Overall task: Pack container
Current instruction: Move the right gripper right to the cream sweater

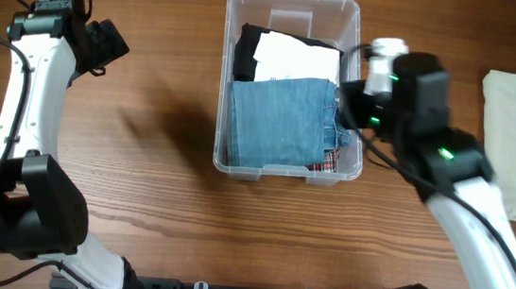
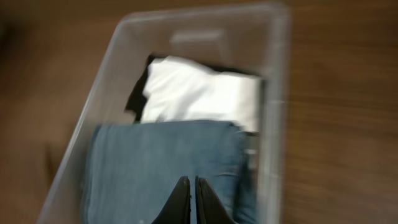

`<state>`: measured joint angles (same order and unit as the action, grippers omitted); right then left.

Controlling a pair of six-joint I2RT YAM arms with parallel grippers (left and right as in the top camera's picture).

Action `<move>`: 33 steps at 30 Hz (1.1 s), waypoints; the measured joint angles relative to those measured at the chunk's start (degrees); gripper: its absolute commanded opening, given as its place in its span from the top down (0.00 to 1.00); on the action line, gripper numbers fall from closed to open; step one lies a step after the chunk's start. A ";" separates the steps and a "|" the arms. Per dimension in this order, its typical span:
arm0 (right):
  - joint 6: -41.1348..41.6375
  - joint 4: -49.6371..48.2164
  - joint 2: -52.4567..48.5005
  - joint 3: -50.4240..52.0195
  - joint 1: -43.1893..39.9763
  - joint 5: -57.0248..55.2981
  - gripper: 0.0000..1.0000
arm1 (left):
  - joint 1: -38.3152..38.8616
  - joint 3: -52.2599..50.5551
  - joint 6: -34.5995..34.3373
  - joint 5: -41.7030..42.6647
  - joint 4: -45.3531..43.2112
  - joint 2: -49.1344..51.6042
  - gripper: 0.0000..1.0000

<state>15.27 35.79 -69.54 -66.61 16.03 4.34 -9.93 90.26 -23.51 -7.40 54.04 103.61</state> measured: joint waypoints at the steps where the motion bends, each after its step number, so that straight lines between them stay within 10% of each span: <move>1: 1.03 1.11 1.81 0.00 -1.77 -0.50 0.96 | 0.00 0.00 0.00 -0.02 0.00 0.00 0.00; 7: 5.40 10.69 8.37 -0.09 -28.92 -2.12 0.92 | 0.00 0.00 0.00 0.00 0.00 0.00 0.00; 14: 3.41 14.16 0.85 -0.07 -55.58 2.14 0.63 | 0.00 0.00 0.00 0.00 0.00 0.00 0.00; 18: 3.30 13.84 -7.08 -0.04 -59.91 4.46 0.69 | 0.00 0.00 -0.02 0.00 0.00 0.00 0.00; 20: 2.99 13.11 -10.93 -0.04 -60.39 5.11 0.96 | 0.00 0.00 0.00 0.00 0.00 0.00 0.00; 33: 2.43 -1.46 -20.02 0.00 -60.39 2.43 0.96 | 0.00 0.00 0.00 0.00 0.00 0.00 0.00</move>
<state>17.69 34.33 -89.56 -66.61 -44.36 6.76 -9.93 90.26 -23.51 -7.40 54.04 103.61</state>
